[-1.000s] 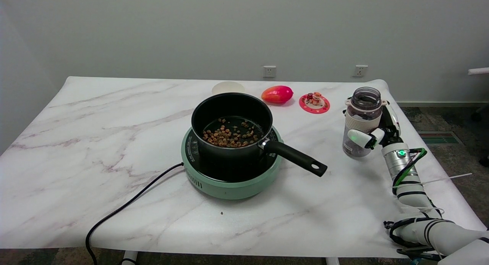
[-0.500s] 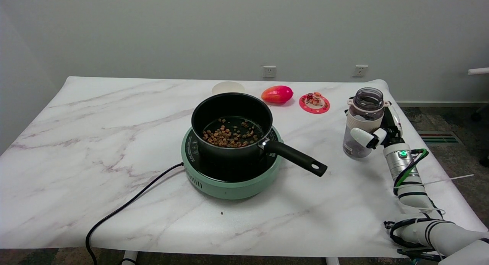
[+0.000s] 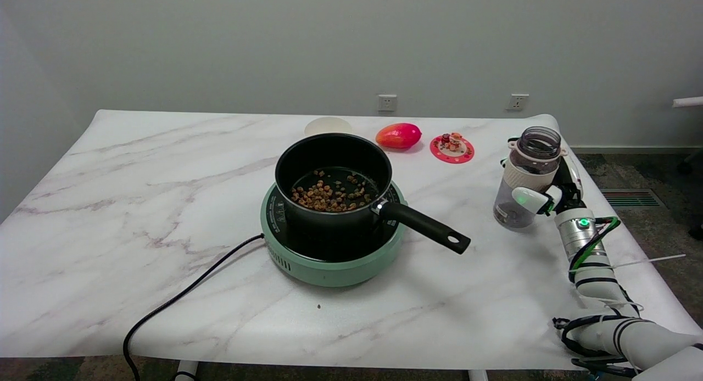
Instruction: Place the bottle onto the table.
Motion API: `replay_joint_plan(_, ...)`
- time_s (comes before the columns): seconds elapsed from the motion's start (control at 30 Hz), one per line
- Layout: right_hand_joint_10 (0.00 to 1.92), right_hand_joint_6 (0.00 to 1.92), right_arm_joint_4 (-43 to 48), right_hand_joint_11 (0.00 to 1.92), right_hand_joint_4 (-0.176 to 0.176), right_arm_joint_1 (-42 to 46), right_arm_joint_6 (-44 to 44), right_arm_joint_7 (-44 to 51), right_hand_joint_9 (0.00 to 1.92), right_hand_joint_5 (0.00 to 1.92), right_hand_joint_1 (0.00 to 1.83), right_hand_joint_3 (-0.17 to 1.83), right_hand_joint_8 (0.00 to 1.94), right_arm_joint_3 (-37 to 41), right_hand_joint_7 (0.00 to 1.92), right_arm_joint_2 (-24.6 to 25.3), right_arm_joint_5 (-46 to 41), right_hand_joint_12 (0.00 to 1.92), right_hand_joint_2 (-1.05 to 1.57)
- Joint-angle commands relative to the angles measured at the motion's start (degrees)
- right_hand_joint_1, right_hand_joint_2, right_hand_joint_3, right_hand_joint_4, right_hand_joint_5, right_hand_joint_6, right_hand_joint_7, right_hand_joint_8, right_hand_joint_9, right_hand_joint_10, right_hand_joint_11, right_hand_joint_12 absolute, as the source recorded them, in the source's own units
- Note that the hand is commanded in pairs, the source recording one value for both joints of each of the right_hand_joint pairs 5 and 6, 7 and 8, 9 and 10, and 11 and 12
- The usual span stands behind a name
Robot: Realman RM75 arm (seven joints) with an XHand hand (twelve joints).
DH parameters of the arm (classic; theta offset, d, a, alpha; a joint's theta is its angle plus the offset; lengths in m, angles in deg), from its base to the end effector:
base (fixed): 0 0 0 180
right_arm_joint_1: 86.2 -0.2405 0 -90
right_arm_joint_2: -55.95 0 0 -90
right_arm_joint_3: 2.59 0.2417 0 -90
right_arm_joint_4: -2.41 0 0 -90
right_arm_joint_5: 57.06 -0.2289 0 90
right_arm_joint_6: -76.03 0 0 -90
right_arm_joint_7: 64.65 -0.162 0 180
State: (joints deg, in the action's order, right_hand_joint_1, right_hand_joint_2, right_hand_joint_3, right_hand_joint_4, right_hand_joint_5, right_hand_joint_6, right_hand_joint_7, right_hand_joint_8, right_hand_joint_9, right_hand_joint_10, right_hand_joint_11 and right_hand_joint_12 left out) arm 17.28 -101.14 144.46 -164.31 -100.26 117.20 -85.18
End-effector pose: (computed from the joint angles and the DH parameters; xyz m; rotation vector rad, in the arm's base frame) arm -0.3377 -0.3076 0.5125 1.1553 -0.7019 1.4366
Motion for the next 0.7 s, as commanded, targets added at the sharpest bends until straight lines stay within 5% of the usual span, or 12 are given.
replay_joint_plan(0.03,0.98,0.74,-0.26,0.79,0.000,1.15,-0.55,-0.15,0.98,0.74,1.13,1.31,1.24,1.32,1.24,-0.44,-0.52,0.79,-0.73)
replay_joint_plan(0.7,0.96,0.67,-0.26,0.79,0.000,1.94,-0.07,-0.15,0.96,0.67,1.13,1.19,1.22,1.83,1.22,-1.51,-0.52,0.79,-0.76)
